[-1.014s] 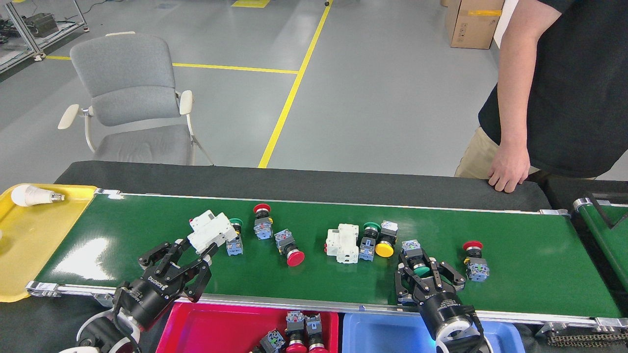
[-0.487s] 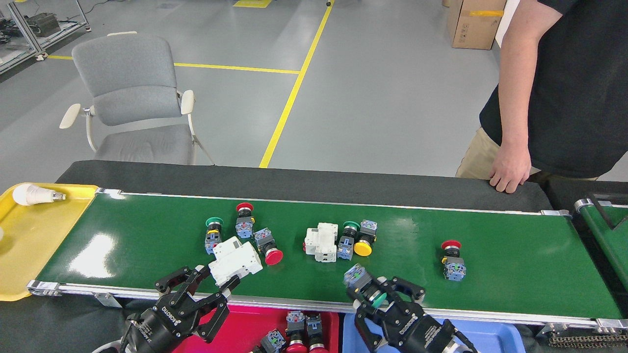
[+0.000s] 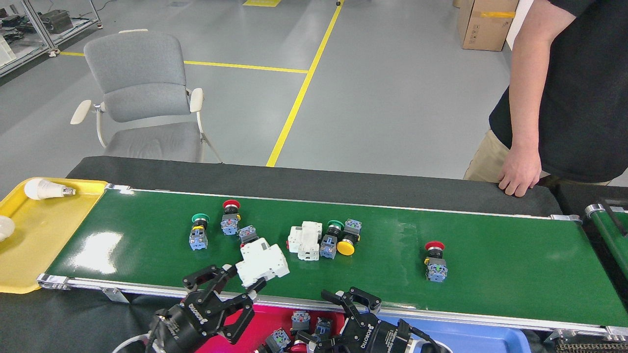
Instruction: Pick switch part from conveyor to tray
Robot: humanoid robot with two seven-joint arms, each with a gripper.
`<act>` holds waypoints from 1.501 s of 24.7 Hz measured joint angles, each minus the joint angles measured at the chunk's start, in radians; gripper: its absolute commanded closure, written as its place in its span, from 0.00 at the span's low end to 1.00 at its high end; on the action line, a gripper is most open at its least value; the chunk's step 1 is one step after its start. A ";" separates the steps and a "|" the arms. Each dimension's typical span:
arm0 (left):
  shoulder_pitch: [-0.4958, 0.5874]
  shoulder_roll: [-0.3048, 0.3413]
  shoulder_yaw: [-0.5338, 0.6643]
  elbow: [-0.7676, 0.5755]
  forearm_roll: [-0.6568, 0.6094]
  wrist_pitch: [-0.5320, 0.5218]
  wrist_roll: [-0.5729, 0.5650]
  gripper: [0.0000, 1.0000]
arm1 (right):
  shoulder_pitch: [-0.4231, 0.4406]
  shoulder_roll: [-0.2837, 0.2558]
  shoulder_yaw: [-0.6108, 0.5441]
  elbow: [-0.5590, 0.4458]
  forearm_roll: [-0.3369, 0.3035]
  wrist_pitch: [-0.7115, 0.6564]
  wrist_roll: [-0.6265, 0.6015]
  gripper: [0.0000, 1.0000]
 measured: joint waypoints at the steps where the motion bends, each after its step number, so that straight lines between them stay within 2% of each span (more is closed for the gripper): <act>1: 0.008 -0.034 -0.011 -0.001 -0.037 0.000 -0.001 0.81 | 0.024 -0.001 -0.059 -0.023 -0.012 0.000 0.000 0.00; 4: 0.014 -0.110 -0.022 -0.005 -0.118 0.002 -0.004 0.81 | 0.141 0.005 -0.288 -0.113 -0.034 0.000 0.001 0.01; 8: 0.018 -0.120 -0.035 -0.022 -0.137 0.004 -0.005 0.81 | 0.241 0.100 -0.651 -0.166 -0.051 -0.006 0.003 0.01; 11: 0.067 -0.121 -0.140 -0.040 -0.180 0.007 -0.006 0.76 | 0.271 0.103 -0.812 -0.166 -0.052 0.082 0.004 0.01; 13: 0.087 -0.141 -0.217 -0.041 -0.229 0.060 -0.008 0.61 | 0.296 0.101 -0.845 -0.166 -0.052 0.160 -0.008 0.02; 15: 0.087 -0.148 -0.294 -0.042 -0.258 0.136 -0.008 0.31 | 0.306 0.101 -0.850 -0.166 -0.044 0.228 -0.024 0.02; 16: 0.088 -0.149 -0.329 -0.042 -0.263 0.171 -0.010 0.10 | 0.308 0.101 -0.850 -0.167 -0.037 0.250 -0.026 0.02; 17: 0.092 -0.149 -0.355 -0.044 -0.264 0.210 -0.013 0.01 | 0.311 0.101 -0.850 -0.168 -0.026 0.263 -0.029 0.03; 22: 0.118 -0.149 -0.389 -0.054 -0.264 0.313 -0.017 0.00 | 0.312 0.101 -0.850 -0.169 0.052 0.322 -0.058 0.03; 26: 0.121 -0.150 -0.375 -0.075 -0.261 0.340 -0.019 0.00 | 0.313 0.097 -0.848 -0.170 0.069 0.337 -0.065 0.03; 29: 0.122 -0.153 -0.240 -0.094 -0.245 0.404 -0.017 0.00 | 0.314 0.076 -0.843 -0.173 0.070 0.342 -0.068 0.03; 33: 0.122 -0.143 0.104 -0.093 -0.182 0.441 -0.014 0.00 | 0.314 0.073 -0.807 -0.177 0.070 0.325 -0.069 0.02; 37: 0.143 -0.080 0.422 -0.053 -0.136 0.359 -0.013 0.00 | 0.314 0.065 -0.740 -0.178 0.070 0.312 -0.070 0.02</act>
